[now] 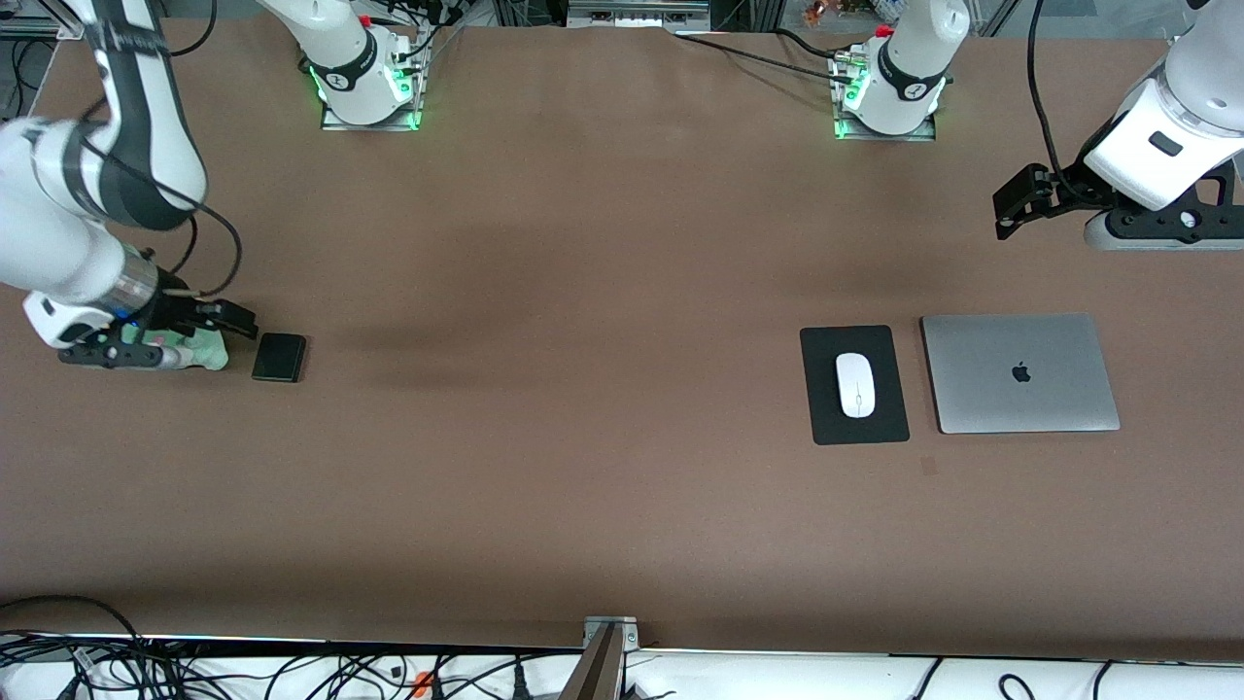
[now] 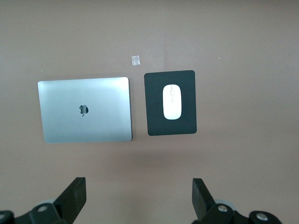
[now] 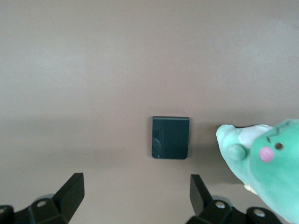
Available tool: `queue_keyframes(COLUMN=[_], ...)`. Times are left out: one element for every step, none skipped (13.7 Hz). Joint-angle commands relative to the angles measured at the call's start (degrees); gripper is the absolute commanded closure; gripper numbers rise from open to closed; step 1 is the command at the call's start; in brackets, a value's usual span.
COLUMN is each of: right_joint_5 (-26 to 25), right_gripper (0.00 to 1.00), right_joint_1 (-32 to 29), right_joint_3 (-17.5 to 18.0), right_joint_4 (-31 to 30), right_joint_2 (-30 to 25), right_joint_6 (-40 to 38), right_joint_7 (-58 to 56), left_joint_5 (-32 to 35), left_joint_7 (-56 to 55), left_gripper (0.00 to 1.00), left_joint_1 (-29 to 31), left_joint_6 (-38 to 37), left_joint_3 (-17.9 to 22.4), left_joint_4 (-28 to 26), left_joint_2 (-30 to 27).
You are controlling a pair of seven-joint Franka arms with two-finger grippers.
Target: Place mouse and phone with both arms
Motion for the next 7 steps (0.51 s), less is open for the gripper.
queue_keyframes(right_joint_5=[0.1,0.0,-0.8,-1.4,-1.6,-1.6,-2.3], right_gripper=[0.00,0.00,0.00,0.00,0.00,0.00,0.00], right_joint_1=[-0.3,-0.3,-0.4,-0.8,-2.1,-5.1,-7.8], right_joint_3=[0.2,0.2,0.4,0.5,1.6,4.3,6.9], right_joint_4=[-1.1,-1.1,-1.1,-0.4,1.8,5.1,8.6], right_joint_2=[-6.0,-7.4,-9.1,-10.4,-11.2,-11.5,-11.5], right_joint_6=[-4.5,-5.5,-6.7,-9.4,-13.3,-17.8,-21.7], right_joint_7=[-0.9,-0.9,-0.8,-0.5,-0.3,0.1,0.6], left_joint_5=[-1.1,-1.1,-1.1,-1.1,-1.1,-1.1,-1.1], left_joint_7=[0.7,0.7,0.7,0.7,0.7,0.7,0.7], left_gripper=[0.00,0.00,0.00,0.00,0.00,0.00,0.00], left_joint_1=[-0.4,-0.4,-0.4,-0.4,-0.4,-0.4,-0.4], left_joint_6=[0.7,0.7,0.7,0.7,0.7,0.7,0.7], left_joint_3=[0.6,0.6,0.6,0.6,0.6,0.6,0.6], left_joint_4=[-0.9,-0.9,-0.9,-0.9,-0.9,-0.9,-0.9], left_joint_2=[-0.8,-0.8,-0.8,-0.8,-0.8,-0.8,-0.8])
